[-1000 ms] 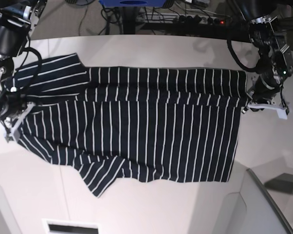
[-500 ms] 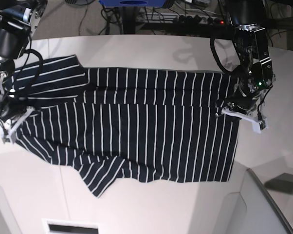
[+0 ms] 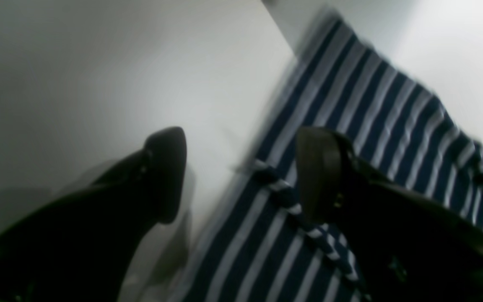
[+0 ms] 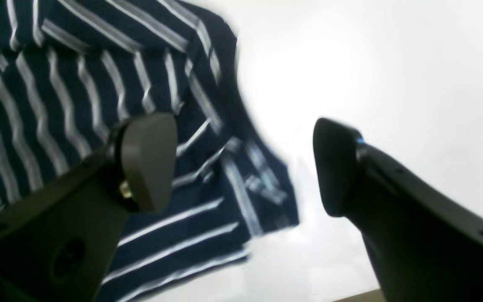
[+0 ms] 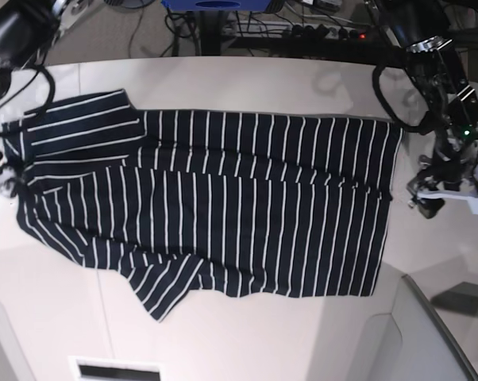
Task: Layout the t-shirt on the table in an organized manner, then fold the t-shirt properly
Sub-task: 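Lower both grippers and fold the collar edge over onto the shirt body, then release the folded edge and raise both grippers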
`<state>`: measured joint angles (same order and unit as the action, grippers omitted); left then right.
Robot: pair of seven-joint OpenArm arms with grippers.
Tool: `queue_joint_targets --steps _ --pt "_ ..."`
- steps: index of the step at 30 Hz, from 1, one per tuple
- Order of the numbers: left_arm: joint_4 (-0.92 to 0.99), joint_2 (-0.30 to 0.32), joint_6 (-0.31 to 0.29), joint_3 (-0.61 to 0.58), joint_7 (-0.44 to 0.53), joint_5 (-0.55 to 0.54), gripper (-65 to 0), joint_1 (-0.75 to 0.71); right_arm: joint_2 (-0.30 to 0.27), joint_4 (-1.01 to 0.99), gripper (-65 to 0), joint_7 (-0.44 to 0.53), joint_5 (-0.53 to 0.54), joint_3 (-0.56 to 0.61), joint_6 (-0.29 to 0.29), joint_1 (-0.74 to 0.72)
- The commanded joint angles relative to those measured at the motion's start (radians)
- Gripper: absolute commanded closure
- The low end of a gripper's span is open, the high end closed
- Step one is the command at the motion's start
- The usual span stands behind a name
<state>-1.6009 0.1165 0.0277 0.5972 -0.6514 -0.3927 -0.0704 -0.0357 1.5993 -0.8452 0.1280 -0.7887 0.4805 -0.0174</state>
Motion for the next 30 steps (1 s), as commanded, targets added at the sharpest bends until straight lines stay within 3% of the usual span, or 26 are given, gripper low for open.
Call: queue_joint_targets --steps 1,4,9,15,22,27,30 --pt "-0.037 0.012 -0.002 0.017 0.02 -0.005 -39.8 -0.018 -0.011 0.036 -48.2 0.011 0.034 -0.034 0.001 0.015" --pt "-0.102 0.015 -0.002 0.037 0.02 -0.005 -39.8 -0.098 0.001 0.04 -48.2 0.011 0.141 -0.077 0.001 0.101" --pt "-0.143 0.018 -0.002 0.042 0.029 -0.005 -39.7 -0.248 -0.002 0.003 -48.2 0.022 0.266 -0.051 0.002 0.219" --pt "-0.141 0.012 -0.002 0.033 0.16 -0.007 -39.7 -0.38 -0.002 -0.101 -48.2 0.065 0.276 -0.044 0.002 0.222" --pt "-0.141 0.012 -0.002 0.04 0.192 -0.007 -39.7 -0.418 -0.002 -0.144 -47.9 0.07 0.275 -0.044 0.002 0.224" --pt "-0.141 0.012 -0.002 0.04 0.19 -0.007 -39.7 -0.418 -0.002 -0.205 -38.0 0.074 0.273 -0.044 0.002 0.211" --pt "-0.141 0.012 -0.002 0.04 0.19 -0.007 -39.7 -0.424 -0.007 -0.245 -36.3 0.108 0.273 -0.044 0.05 0.211"
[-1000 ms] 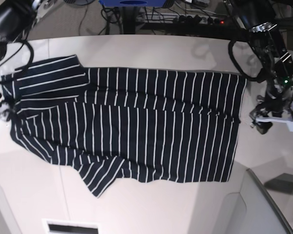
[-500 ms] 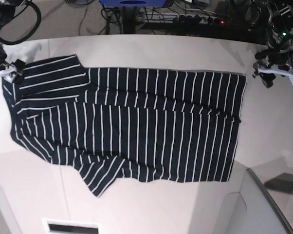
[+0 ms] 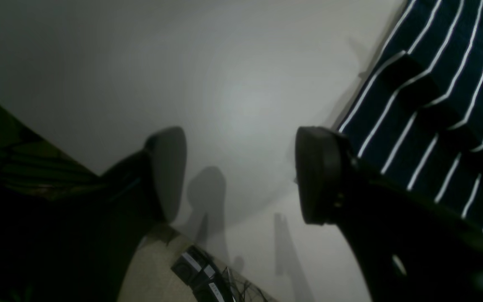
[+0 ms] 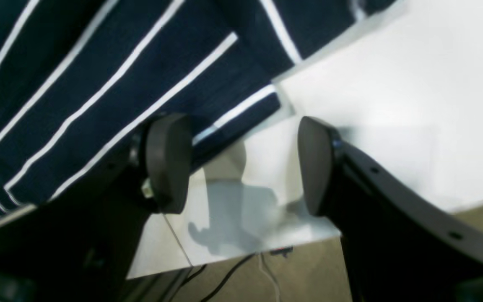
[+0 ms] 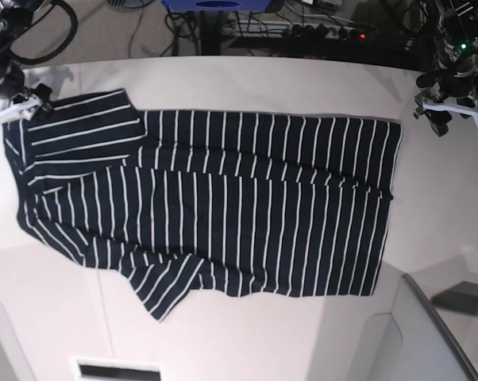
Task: Layout the t-shirt on the table in an organized manner, then fold the t-shirt properly
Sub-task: 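Release the folded edge and raise both grippers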
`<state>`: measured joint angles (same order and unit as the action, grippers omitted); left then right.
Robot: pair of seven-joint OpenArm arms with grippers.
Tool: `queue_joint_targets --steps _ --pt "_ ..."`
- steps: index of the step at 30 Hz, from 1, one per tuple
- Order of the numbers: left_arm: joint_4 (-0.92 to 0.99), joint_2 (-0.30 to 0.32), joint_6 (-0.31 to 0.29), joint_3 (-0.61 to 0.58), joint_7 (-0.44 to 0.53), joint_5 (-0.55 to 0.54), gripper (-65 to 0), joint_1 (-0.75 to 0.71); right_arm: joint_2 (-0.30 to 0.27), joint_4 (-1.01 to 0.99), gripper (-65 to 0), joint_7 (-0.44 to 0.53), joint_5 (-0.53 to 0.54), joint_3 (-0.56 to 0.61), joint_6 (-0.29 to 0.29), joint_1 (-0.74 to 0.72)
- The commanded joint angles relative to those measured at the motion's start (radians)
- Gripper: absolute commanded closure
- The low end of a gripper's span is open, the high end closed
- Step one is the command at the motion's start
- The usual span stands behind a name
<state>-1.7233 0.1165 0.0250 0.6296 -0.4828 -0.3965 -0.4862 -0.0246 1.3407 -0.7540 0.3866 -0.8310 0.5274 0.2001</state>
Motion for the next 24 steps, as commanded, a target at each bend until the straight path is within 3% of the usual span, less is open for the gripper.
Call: queue_joint_targets --steps 1,3,5,10,14,24 --pt "-0.019 0.012 0.0 0.008 0.023 -0.003 -39.7 -0.015 -0.027 0.004 -36.3 0.018 0.015 -0.001 0.023 -0.006" --pt "-0.019 0.012 0.0 0.006 0.023 -0.003 -39.7 -0.018 -0.031 -0.014 -35.7 0.017 0.015 -0.001 0.049 -0.009" --pt "-0.019 0.012 0.0 0.008 0.023 -0.003 -39.7 -0.022 -0.034 -0.02 -30.9 0.018 0.015 -0.001 0.05 -0.009" --pt "-0.019 0.012 0.0 0.005 0.023 -0.003 -39.7 -0.022 -0.034 -0.014 -3.2 0.014 0.015 -0.001 0.05 -0.011" --pt "-0.016 0.012 0.0 0.006 0.023 -0.003 -39.7 -0.022 -0.031 0.012 -1.7 0.001 0.018 -0.001 0.052 -0.008" --pt "0.032 0.012 0.0 0.0 0.025 -0.003 -39.7 -0.016 -0.03 0.164 -1.2 -0.18 0.013 0.0 0.052 -0.083"
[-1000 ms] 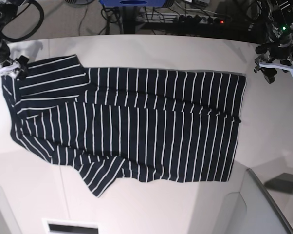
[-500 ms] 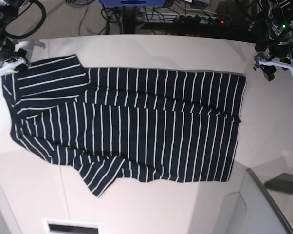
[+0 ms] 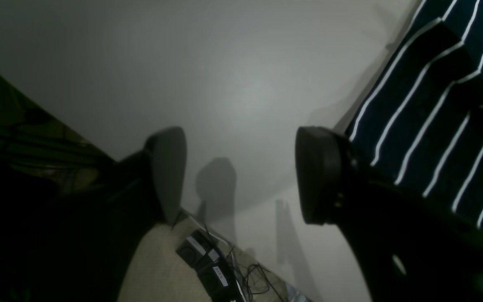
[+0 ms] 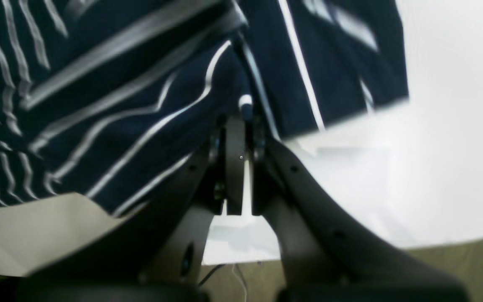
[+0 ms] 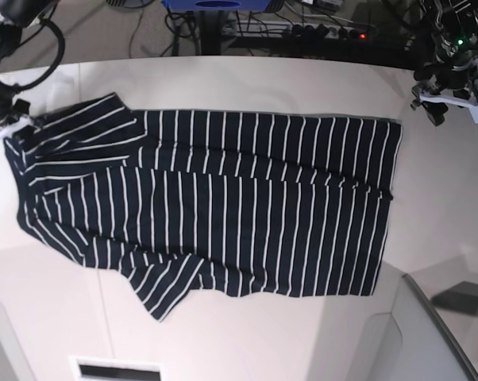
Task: Layout the t-shirt on the table in an organized manner, then fold the t-shirt properly
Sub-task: 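Release the folded edge and raise both grippers, then press the folded fabric flat with the right gripper near the sleeve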
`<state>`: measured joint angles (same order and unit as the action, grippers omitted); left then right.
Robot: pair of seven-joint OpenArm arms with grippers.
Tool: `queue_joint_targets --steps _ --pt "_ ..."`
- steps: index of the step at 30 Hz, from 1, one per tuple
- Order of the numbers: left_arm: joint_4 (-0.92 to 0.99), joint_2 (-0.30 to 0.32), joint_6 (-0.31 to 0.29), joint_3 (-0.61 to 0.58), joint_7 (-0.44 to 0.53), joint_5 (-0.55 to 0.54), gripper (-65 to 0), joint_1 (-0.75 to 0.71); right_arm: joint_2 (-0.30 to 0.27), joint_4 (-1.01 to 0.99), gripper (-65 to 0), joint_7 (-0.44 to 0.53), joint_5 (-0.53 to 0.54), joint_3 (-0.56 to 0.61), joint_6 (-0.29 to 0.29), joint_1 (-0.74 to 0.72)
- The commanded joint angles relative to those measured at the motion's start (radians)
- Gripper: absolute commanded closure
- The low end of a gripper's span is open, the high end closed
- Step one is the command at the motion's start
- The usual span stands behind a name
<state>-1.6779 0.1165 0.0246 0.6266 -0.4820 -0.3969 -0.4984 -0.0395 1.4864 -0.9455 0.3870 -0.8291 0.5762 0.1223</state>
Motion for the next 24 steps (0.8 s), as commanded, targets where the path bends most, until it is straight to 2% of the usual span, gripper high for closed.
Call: queue_joint_targets --steps 1,4,7,11,15,21,24 --pt "-0.014 0.012 0.001 0.003 0.024 -0.003 -39.7 -0.004 -0.017 0.021 -1.2 -0.007 0.013 -0.002 0.003 -0.022" --pt "-0.015 0.012 0.001 0.002 0.024 -0.003 -39.7 -0.004 -0.018 0.02 -1.2 -0.048 0.013 0.004 0.0 -0.08" --pt "-0.02 0.012 0.001 -0.001 0.021 -0.003 -39.7 -0.004 -0.021 0.013 -1.2 -0.057 0.011 0.084 -0.006 -0.137" --pt "-0.02 0.019 0.001 -0.066 0.019 0.006 -39.7 -0.012 -0.021 0.004 -1.2 -0.054 0.011 0.162 -0.109 -0.229" --pt "-0.018 0.013 0.001 -0.084 0.018 0.006 -39.7 -0.03 -0.026 -0.069 -1.2 -0.05 0.011 0.224 -0.126 -0.341" --pt "-0.012 0.012 0.001 -0.084 0.016 0.006 -39.7 -0.047 -0.081 -0.274 -1.4 0.079 0.013 0.333 -0.15 -0.464" --pt "-0.012 0.012 0.001 -0.084 0.016 0.006 -39.7 -0.052 -0.086 -0.389 -2.6 0.141 0.013 0.36 -0.15 -0.516"
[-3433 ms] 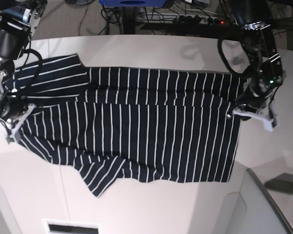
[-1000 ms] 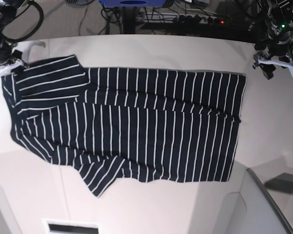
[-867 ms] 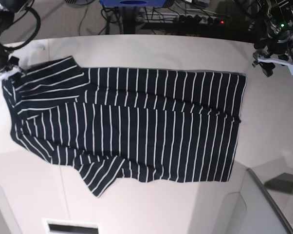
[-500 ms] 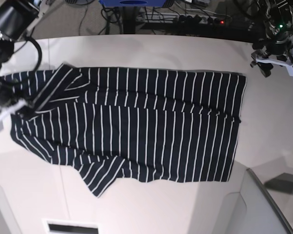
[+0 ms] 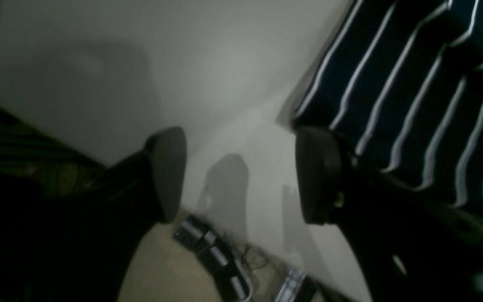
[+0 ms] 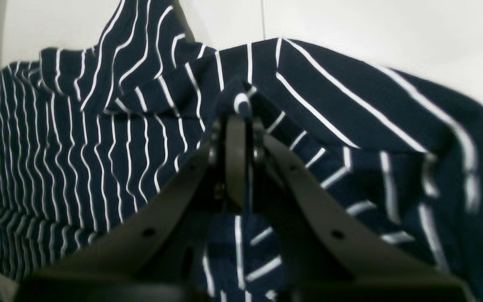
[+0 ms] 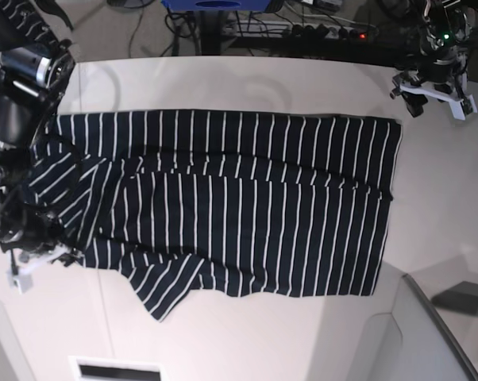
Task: Layout the t-shirt on the table in an organized manner, then fold the t-shirt properly
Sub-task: 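Press the folded fabric flat with the right gripper near the sleeve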
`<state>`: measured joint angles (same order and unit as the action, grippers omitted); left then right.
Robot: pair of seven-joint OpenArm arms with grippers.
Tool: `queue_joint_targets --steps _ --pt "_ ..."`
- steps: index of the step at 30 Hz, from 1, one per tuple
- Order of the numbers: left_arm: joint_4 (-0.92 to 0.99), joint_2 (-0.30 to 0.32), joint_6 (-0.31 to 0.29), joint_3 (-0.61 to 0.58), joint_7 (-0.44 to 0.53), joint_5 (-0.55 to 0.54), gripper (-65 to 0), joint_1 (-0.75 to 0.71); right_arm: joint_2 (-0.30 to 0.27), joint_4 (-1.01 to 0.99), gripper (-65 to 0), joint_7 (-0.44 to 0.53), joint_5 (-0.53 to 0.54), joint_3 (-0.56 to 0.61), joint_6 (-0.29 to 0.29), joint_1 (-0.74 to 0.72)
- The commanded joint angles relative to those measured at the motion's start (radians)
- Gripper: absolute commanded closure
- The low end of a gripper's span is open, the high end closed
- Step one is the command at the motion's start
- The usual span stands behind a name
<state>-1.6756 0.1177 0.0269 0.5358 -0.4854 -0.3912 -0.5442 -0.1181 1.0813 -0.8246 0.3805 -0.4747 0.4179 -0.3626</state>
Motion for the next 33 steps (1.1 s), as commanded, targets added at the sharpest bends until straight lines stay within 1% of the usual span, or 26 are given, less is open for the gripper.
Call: queue_joint_targets --steps 1,2,4,5,6,7,8,10,11,12,13,15,17,19,21,23,25,26,30,31,33 --pt "-0.014 0.01 -0.002 0.007 0.02 0.001 -39.7 -0.006 -0.007 -0.02 -4.4 0.027 0.019 0.008 0.008 -0.048" --pt "-0.013 0.01 -0.002 0.007 0.02 0.001 -39.7 -0.006 -0.007 -0.053 -8.1 0.027 0.019 0.008 0.008 -0.065" --pt "-0.001 0.01 -0.002 0.007 0.02 -0.004 -39.7 -0.006 -0.007 -0.072 -20.9 0.027 0.019 0.009 0.008 -0.077" --pt "0.007 0.01 -0.002 0.007 0.02 -0.004 -39.7 -0.006 -0.007 -0.071 -29.3 0.029 0.019 0.009 0.008 -0.077" --pt "0.015 0.01 -0.002 0.007 0.02 -0.005 -39.7 -0.006 -0.007 -0.068 -36.3 0.034 0.021 0.009 0.009 -0.077" --pt "0.022 0.01 -0.002 0.007 0.02 -0.005 -39.7 -0.004 -0.009 -0.048 -40.8 0.035 0.021 -0.002 0.012 -0.074" --pt "0.03 0.01 -0.002 0.007 0.02 -0.005 -39.7 -0.004 -0.01 -0.011 -41.3 0.035 0.022 -0.003 0.014 -0.062" --pt "0.044 0.01 -0.002 0.007 0.02 -0.007 -39.7 -0.003 -0.028 0.102 -37.2 0.037 0.03 -0.011 0.012 0.006" --pt "0.05 0.009 -0.002 0.007 0.021 -0.007 -39.7 -0.003 -0.028 0.175 -35.3 0.031 0.033 -0.038 0.012 0.046" --pt "0.056 0.007 -0.002 0.007 0.023 -0.007 -39.7 -0.001 -0.024 0.25 -33.8 0.026 0.047 -0.091 0.012 0.104" --pt "0.059 -0.002 -0.002 0.011 0.024 -0.008 -39.7 0.0 -0.013 0.32 -33.6 0.008 0.07 -0.143 0.009 0.168" --pt "0.058 -0.022 -0.002 0.016 0.026 -0.008 -39.7 0.002 0.024 0.414 -36.3 -0.037 0.11 -0.232 0.009 0.268" --pt "0.056 -0.028 -0.002 0.013 0.026 -0.008 -39.7 0.003 0.068 0.469 -44.9 -0.063 0.147 -0.321 0.009 0.373" --pt "0.052 -0.051 -0.002 0.013 0.026 -0.008 -39.7 0.016 0.123 0.471 -52.7 -0.062 0.191 -0.427 0.009 0.451" --pt "0.055 -0.08 -0.002 0.023 0.026 -0.008 -39.7 0.036 0.174 0.44 -53.4 -0.046 0.214 -0.529 0.009 0.486" --pt "0.058 -0.103 -0.002 0.054 0.026 -0.008 -39.7 0.046 0.189 0.397 -53.4 -0.014 0.197 -0.576 0.009 0.491" --pt "0.056 -0.14 -0.002 0.082 0.026 -0.008 -39.7 0.062 0.179 0.342 -53.4 0.015 0.182 -0.571 0.009 0.491" --pt "0.056 -0.148 -0.002 0.096 0.021 -0.008 -39.7 0.066 0.169 0.319 -53.4 0.023 0.183 -0.574 0.009 0.491" --pt "0.056 -0.154 -0.002 0.102 0.02 -0.019 -39.7 0.068 0.133 0.207 -53.4 0.067 0.185 -0.58 0.009 0.463" --pt "0.059 -0.154 -0.002 0.103 0.02 -0.047 -39.7 0.068 0.127 0.173 -53.4 0.086 0.183 -0.58 0.009 0.455" --pt "0.076 -0.146 -0.002 0.109 0.02 -0.137 -39.7 0.059 0.105 0.109 -52.7 0.115 0.183 -0.58 0.009 0.439"
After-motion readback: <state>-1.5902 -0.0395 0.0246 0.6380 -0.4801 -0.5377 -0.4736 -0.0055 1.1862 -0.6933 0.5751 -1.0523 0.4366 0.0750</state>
